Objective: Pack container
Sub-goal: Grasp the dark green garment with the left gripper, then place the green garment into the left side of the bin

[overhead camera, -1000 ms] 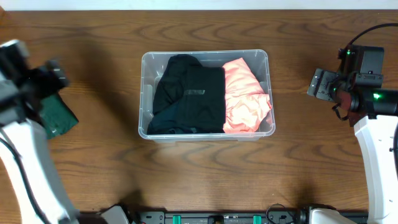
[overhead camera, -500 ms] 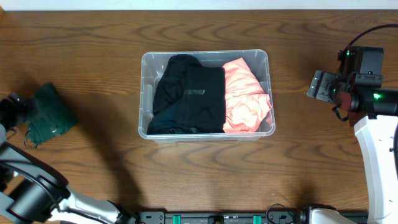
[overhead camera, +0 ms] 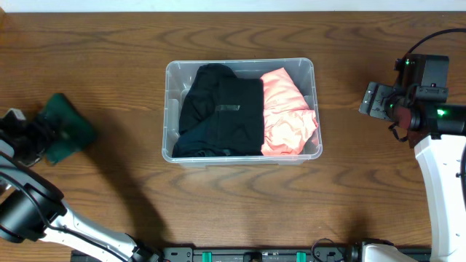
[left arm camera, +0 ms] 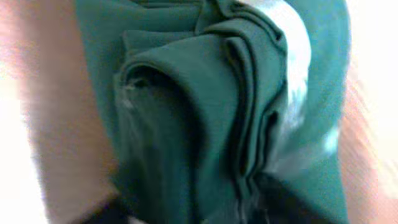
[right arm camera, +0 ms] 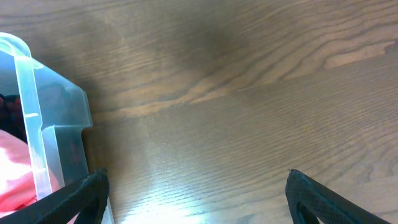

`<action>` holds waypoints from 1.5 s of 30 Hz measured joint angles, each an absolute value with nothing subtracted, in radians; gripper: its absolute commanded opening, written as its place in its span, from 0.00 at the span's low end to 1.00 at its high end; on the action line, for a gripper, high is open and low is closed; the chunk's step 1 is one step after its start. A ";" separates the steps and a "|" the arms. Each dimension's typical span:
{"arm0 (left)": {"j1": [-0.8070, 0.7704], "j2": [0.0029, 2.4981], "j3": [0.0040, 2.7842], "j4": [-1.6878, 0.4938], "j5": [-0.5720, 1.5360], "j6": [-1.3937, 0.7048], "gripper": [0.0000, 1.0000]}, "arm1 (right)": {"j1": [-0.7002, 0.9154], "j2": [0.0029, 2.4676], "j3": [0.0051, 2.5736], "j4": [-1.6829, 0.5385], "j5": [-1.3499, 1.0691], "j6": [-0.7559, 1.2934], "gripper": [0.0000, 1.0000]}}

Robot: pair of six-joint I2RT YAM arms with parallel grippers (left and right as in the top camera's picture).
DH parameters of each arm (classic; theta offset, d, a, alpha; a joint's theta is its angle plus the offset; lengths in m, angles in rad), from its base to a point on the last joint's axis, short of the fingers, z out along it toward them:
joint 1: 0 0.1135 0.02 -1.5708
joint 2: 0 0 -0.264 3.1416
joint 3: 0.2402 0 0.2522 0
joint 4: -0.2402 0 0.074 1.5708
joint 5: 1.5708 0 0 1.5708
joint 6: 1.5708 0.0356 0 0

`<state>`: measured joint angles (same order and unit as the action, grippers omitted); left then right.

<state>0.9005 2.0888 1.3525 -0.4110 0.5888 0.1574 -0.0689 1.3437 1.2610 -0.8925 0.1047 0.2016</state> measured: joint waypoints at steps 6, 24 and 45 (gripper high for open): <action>0.891 2.079 1.352 -0.416 0.762 0.109 0.06 | -0.069 1.344 1.261 -0.893 0.105 0.202 0.89; 0.348 1.433 1.344 -0.621 0.891 0.004 0.06 | -0.069 1.344 1.261 -0.894 0.105 0.202 0.89; 0.076 1.719 1.343 -0.919 0.727 0.261 0.98 | -0.069 1.344 1.259 -0.900 0.101 0.198 0.84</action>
<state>0.0765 1.7191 1.3434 -0.9192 0.7273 0.2611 -0.0689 1.3437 1.2594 -0.9005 0.1009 0.1982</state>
